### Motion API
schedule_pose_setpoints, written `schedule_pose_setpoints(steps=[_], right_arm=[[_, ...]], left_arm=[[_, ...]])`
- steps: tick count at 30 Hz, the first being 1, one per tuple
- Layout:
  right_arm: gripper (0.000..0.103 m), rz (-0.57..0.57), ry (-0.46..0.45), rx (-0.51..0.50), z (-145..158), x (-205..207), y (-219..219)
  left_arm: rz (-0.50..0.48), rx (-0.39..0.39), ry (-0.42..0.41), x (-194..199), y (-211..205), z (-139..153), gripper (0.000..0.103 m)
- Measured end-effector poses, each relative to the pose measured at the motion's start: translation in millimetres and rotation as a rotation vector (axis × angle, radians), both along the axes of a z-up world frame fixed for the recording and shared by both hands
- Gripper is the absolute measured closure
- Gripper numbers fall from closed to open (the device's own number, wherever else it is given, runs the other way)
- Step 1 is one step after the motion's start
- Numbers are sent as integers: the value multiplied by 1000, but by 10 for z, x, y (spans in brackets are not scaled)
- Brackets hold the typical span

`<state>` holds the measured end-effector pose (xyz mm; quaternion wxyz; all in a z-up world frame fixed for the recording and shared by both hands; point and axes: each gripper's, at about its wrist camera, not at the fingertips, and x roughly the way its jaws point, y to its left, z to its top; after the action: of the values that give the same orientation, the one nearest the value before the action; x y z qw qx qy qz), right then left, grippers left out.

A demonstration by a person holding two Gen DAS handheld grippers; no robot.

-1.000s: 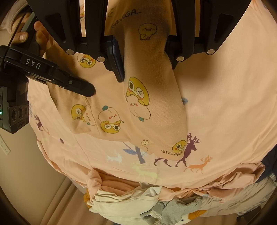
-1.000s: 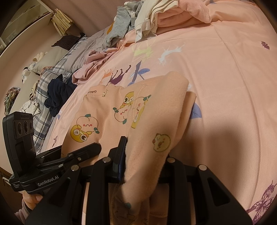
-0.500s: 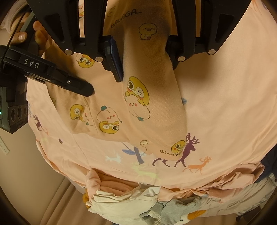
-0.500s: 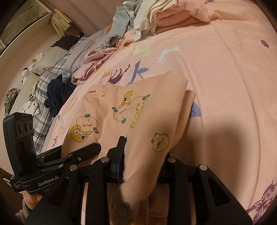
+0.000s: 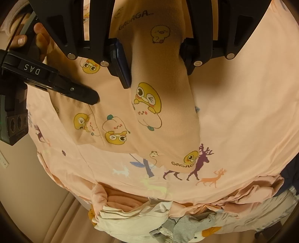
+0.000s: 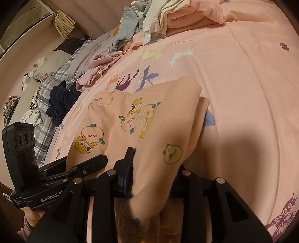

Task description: Fold small clothes

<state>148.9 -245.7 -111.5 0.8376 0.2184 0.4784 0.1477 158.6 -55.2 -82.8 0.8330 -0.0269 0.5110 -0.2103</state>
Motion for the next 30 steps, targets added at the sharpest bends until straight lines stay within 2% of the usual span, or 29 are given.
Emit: schedule_pose_setpoints(steps=[30], right_arm=[[64, -38, 24, 13, 54, -53, -133]], left_arm=[[3, 39, -16, -98, 12, 51, 55]])
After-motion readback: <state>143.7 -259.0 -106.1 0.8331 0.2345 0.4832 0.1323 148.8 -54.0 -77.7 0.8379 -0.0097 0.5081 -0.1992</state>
